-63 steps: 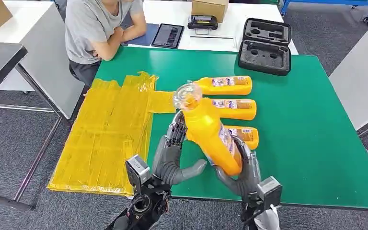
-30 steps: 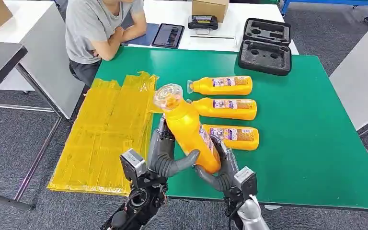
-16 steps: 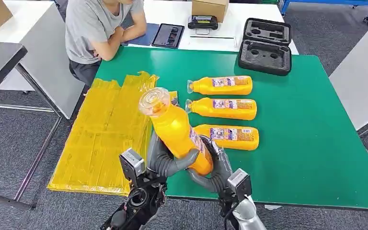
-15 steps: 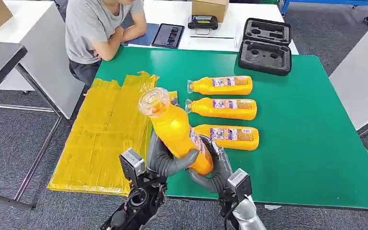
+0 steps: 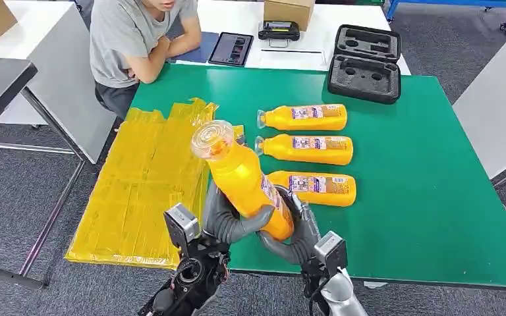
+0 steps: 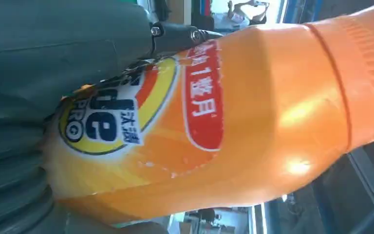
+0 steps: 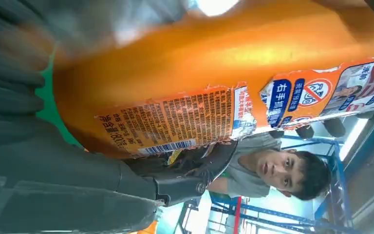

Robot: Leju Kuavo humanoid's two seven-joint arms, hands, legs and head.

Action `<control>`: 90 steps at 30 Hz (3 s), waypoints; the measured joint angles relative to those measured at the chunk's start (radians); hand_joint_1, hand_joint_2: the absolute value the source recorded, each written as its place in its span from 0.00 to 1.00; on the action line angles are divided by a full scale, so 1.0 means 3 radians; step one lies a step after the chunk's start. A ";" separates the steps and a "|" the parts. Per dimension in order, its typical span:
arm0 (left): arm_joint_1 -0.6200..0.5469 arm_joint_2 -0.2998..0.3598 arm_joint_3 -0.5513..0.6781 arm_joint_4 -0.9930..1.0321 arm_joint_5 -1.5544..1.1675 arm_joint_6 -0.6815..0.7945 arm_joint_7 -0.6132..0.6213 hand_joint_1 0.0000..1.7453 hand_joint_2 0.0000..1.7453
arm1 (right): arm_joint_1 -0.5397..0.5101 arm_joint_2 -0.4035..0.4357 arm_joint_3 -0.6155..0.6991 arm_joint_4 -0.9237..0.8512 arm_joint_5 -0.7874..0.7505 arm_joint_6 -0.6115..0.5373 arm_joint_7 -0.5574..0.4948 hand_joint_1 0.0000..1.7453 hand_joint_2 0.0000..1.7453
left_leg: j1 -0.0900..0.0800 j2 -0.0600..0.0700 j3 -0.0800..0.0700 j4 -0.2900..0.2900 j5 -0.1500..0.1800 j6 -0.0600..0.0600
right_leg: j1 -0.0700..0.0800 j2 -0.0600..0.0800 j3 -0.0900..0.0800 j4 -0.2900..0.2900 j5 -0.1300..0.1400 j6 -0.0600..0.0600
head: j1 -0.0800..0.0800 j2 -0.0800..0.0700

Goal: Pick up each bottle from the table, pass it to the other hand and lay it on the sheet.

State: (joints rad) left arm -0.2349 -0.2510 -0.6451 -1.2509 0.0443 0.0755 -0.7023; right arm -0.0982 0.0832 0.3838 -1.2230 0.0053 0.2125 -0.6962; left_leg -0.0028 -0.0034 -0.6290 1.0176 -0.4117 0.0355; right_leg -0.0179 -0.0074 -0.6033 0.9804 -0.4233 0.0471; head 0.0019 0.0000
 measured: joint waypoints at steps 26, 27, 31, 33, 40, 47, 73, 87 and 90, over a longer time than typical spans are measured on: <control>0.0019 0.0000 0.0013 -0.0067 -0.0004 -0.0098 0.0000 0.00 0.00 | 0.0055 -0.0060 -0.0079 -0.0083 0.0020 -0.0028 0.0000 1.00 1.00 | 0.0000 0.0000 0.0000 0.0000 0.0000 0.0000 | 0.0000 0.0000 0.0000 0.0000 0.0000 0.0000 | -0.0001 0.0000; 0.0020 0.0000 0.0011 -0.0076 -0.0004 -0.0100 0.0000 0.00 0.00 | 0.0056 -0.0060 -0.0080 -0.0083 0.0022 -0.0037 0.0000 1.00 1.00 | 0.0000 0.0000 0.0000 0.0000 0.0000 0.0000 | 0.0000 0.0000 0.0000 0.0000 0.0000 0.0000 | 0.0000 0.0000; 0.0026 0.0000 0.0000 -0.0089 0.0013 -0.0116 0.0000 0.00 0.00 | 0.0072 -0.0066 -0.0088 -0.0112 0.0051 -0.0094 0.0000 1.00 1.00 | 0.0000 0.0000 0.0000 0.0000 0.0000 0.0000 | 0.0000 0.0000 0.0000 0.0000 0.0000 0.0000 | -0.0001 0.0000; 0.0026 0.0000 -0.0008 -0.0089 0.0025 -0.0123 0.0000 0.00 0.00 | 0.0087 -0.0072 -0.0108 -0.0132 0.0051 -0.0126 0.0000 1.00 1.00 | 0.0000 0.0000 0.0000 0.0000 0.0000 0.0000 | 0.0000 0.0000 0.0000 0.0000 0.0000 0.0000 | -0.0001 0.0000; 0.0021 -0.0010 -0.0037 -0.0081 0.0037 -0.0163 0.0000 0.00 0.00 | 0.0092 -0.0080 -0.0188 -0.0154 0.0059 -0.0164 -0.0001 1.00 1.00 | 0.0000 0.0000 0.0000 0.0000 0.0000 0.0000 | 0.0000 0.0000 0.0000 0.0000 0.0000 0.0000 | -0.0001 0.0000; 0.0020 -0.0013 -0.0081 -0.0078 0.0038 -0.0182 0.0000 0.00 1.00 | 0.0084 -0.0081 -0.0253 -0.0154 0.0067 -0.0164 -0.0015 1.00 1.00 | 0.0000 0.0000 0.0000 0.0000 0.0000 0.0000 | 0.0000 0.0000 0.0000 0.0000 0.0000 0.0000 | 0.0000 0.0000; -0.0087 -0.0036 -0.0318 0.0107 -0.0093 0.0201 -0.0001 0.00 1.00 | -0.0003 -0.0023 -0.0284 -0.0136 0.0050 -0.0014 -0.0024 1.00 1.00 | 0.0000 0.0000 -0.0001 0.0000 0.0000 0.0000 | 0.0000 0.0000 0.0000 0.0000 0.0000 0.0000 | 0.0000 0.0000; -0.0165 -0.0036 -0.0324 0.0211 -0.0083 0.0204 -0.0004 0.00 1.00 | -0.0090 0.0009 -0.0247 -0.0031 0.0059 0.0026 -0.0024 1.00 1.00 | 0.0000 0.0000 -0.0002 0.0000 0.0000 0.0000 | 0.0000 0.0000 0.0000 0.0000 0.0000 0.0000 | 0.0000 0.0000; -0.0167 -0.0036 -0.0324 0.0224 -0.0083 0.0204 -0.0004 0.00 1.00 | -0.0093 0.0009 -0.0244 -0.0011 0.0053 0.0025 -0.0024 1.00 1.00 | 0.0000 0.0000 -0.0002 0.0000 0.0000 0.0000 | 0.0000 0.0000 0.0000 0.0001 0.0000 0.0000 | 0.0000 0.0000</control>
State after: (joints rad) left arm -0.2850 -0.2617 -0.7424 -1.1837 0.0195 0.1366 -0.7034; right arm -0.1262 0.0858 0.3105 -1.2265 0.0214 0.2201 -0.7034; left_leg -0.0029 -0.0035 -0.6296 1.0176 -0.4117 0.0355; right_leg -0.0179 -0.0074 -0.6032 0.9806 -0.4232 0.0471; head 0.0019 0.0000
